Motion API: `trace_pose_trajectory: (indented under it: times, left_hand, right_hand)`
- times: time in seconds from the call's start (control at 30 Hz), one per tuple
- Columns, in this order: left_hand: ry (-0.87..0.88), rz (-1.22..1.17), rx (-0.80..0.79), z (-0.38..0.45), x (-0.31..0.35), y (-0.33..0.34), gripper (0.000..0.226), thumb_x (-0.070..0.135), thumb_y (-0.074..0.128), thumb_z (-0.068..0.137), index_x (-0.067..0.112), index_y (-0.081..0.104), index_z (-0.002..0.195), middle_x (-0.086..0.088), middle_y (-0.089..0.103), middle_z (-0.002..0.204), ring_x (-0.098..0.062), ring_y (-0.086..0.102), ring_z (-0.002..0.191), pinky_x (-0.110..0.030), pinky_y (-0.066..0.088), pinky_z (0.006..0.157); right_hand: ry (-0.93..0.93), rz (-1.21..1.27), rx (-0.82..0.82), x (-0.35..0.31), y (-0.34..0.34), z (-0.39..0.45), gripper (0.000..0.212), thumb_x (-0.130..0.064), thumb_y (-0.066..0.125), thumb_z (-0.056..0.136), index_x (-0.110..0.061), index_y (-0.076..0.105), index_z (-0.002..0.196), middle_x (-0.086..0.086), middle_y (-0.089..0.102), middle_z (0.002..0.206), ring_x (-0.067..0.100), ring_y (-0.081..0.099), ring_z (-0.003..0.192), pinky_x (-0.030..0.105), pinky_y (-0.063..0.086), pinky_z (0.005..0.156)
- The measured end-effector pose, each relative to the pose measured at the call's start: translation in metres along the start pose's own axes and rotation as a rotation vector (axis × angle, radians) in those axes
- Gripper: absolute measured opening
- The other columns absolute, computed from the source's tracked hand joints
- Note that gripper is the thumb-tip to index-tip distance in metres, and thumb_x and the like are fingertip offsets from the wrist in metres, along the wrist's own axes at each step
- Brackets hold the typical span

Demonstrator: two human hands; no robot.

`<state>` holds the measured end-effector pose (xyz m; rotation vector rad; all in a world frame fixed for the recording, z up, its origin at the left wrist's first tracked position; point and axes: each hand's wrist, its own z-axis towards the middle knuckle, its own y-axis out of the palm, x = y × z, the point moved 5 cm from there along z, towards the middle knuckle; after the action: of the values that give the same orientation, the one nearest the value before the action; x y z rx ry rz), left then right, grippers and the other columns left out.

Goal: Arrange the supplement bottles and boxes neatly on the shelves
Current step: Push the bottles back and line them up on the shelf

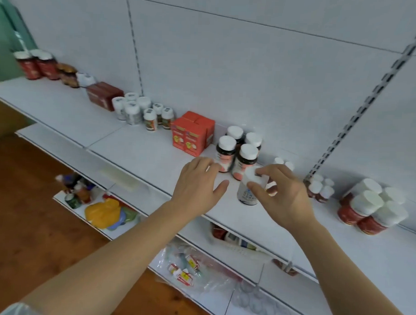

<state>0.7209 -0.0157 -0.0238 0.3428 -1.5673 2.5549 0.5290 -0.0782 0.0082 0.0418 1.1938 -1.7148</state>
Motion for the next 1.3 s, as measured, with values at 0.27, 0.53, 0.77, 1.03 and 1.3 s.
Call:
trace_pose_trajectory:
  times: [0.27, 0.53, 0.77, 1.03, 1.3]
  left_hand:
    - [-0.037, 0.048, 0.064, -0.02, -0.11, -0.061, 0.047, 0.045, 0.05, 0.092, 0.01, 0.062, 0.12, -0.008, 0.059, 0.121, -0.028, 0.051, 0.119, -0.043, 0.045, 0.095]
    - [-0.104, 0.065, 0.065, -0.044, -0.239, -0.099, 0.049, 0.047, 0.05, 0.091, 0.011, 0.062, 0.123, -0.009, 0.059, 0.124, -0.029, 0.05, 0.121, -0.045, 0.044, 0.097]
    - [-0.184, 0.092, 0.042, -0.038, -0.333, -0.105, 0.048, 0.046, 0.054, 0.092, 0.012, 0.062, 0.124, -0.01, 0.058, 0.127, -0.029, 0.048, 0.124, -0.044, 0.041, 0.099]
    - [-0.17, 0.164, -0.062, 0.016, -0.42, -0.095, 0.051, 0.048, 0.048, 0.095, 0.014, 0.056, 0.132, -0.009, 0.052, 0.135, -0.027, 0.041, 0.131, -0.04, 0.035, 0.104]
    - [-0.161, 0.15, -0.11, 0.07, -0.487, -0.083, 0.052, 0.05, 0.046, 0.095, 0.017, 0.054, 0.134, -0.006, 0.051, 0.138, -0.024, 0.039, 0.133, -0.039, 0.036, 0.107]
  right_hand:
    - [0.001, -0.042, -0.03, -0.089, 0.082, 0.031, 0.029, -0.029, 0.077, 0.079, -0.019, 0.067, 0.104, -0.004, 0.062, 0.108, 0.014, 0.063, 0.069, 0.026, 0.051, 0.064]
    - [-0.037, -0.105, 0.01, -0.181, 0.188, 0.066, 0.027, -0.027, 0.076, 0.079, -0.016, 0.069, 0.102, -0.001, 0.065, 0.107, 0.025, 0.06, 0.093, 0.036, 0.051, 0.077]
    - [-0.064, -0.061, -0.008, -0.213, 0.266, 0.12, 0.027, -0.023, 0.077, 0.079, -0.013, 0.069, 0.104, 0.001, 0.064, 0.109, 0.025, 0.058, 0.098, 0.044, 0.054, 0.076]
    - [-0.052, -0.018, 0.019, -0.214, 0.354, 0.204, 0.03, -0.022, 0.074, 0.078, -0.016, 0.067, 0.106, 0.001, 0.064, 0.11, 0.026, 0.06, 0.093, 0.042, 0.054, 0.074]
    - [-0.024, -0.06, -0.02, -0.217, 0.419, 0.266, 0.028, -0.014, 0.073, 0.077, -0.008, 0.068, 0.103, 0.009, 0.064, 0.105, 0.031, 0.062, 0.086, 0.039, 0.053, 0.071]
